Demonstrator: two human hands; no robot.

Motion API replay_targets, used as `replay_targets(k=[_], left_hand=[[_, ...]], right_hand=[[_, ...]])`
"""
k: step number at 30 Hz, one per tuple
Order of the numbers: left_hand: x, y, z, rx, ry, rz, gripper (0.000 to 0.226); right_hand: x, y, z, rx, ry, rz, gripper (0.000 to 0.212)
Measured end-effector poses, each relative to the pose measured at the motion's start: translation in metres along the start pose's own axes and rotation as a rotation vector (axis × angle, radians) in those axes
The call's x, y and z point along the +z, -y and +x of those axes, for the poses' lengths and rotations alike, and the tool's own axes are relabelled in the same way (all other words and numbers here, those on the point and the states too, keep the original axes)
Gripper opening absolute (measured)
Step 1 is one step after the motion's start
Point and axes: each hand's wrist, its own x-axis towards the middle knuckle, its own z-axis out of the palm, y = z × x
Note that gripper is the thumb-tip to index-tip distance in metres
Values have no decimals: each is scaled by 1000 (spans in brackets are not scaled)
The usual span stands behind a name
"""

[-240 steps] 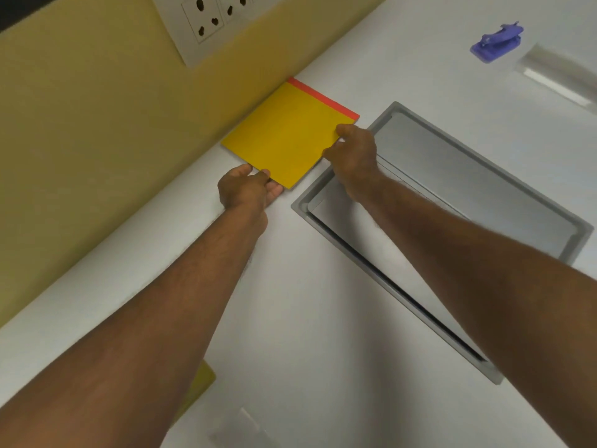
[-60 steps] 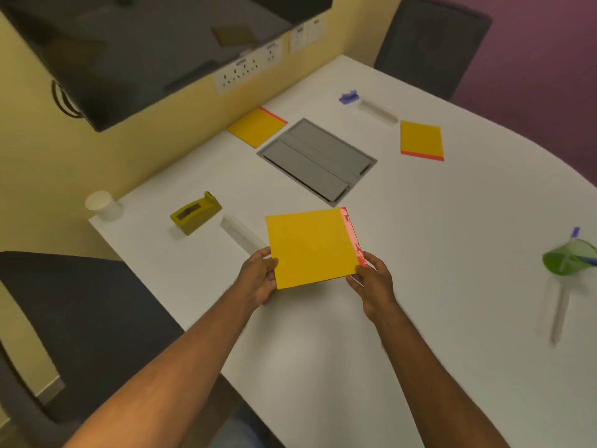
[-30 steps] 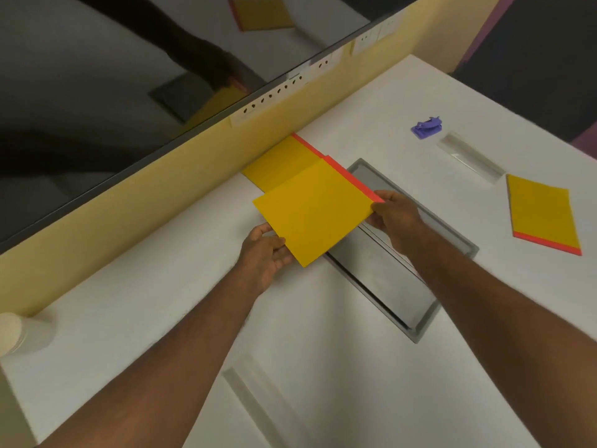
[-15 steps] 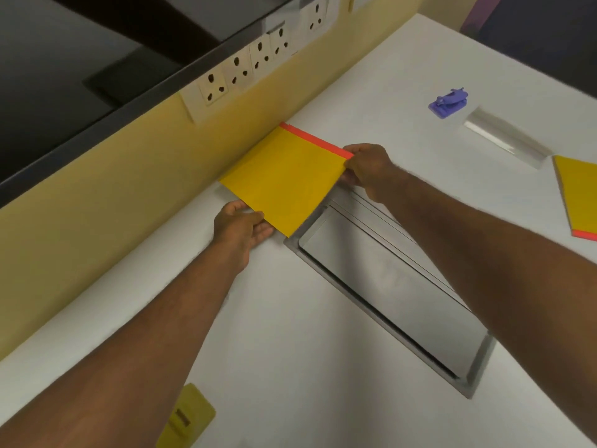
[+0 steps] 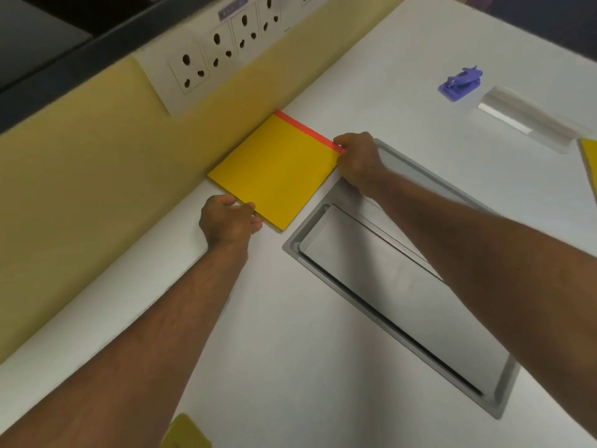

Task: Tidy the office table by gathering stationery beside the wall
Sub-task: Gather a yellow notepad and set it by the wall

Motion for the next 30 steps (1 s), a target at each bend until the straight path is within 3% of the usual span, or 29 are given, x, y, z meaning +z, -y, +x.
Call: replay_targets(k=[3, 8, 12, 19, 24, 30], left_hand=[[-1, 4, 2, 22, -35, 12, 37], [1, 3, -1, -8, -60, -24, 40], [0, -1, -3, -96, -47, -115, 37], [0, -1, -1, -109, -17, -62, 36], [4, 12, -22, 96, -59, 169, 47], [-5, 41, -80, 311, 7, 418, 49]], right_hand=[[7, -1, 1, -38, -16, -55, 43], [7, -5, 3, 11, -1, 79, 50], [8, -9, 7, 21, 29, 112, 50], [13, -16, 12, -21, 48, 62, 52], [7, -18, -9, -60, 55, 107, 53], [-3, -44, -115, -297, -62, 79, 44]])
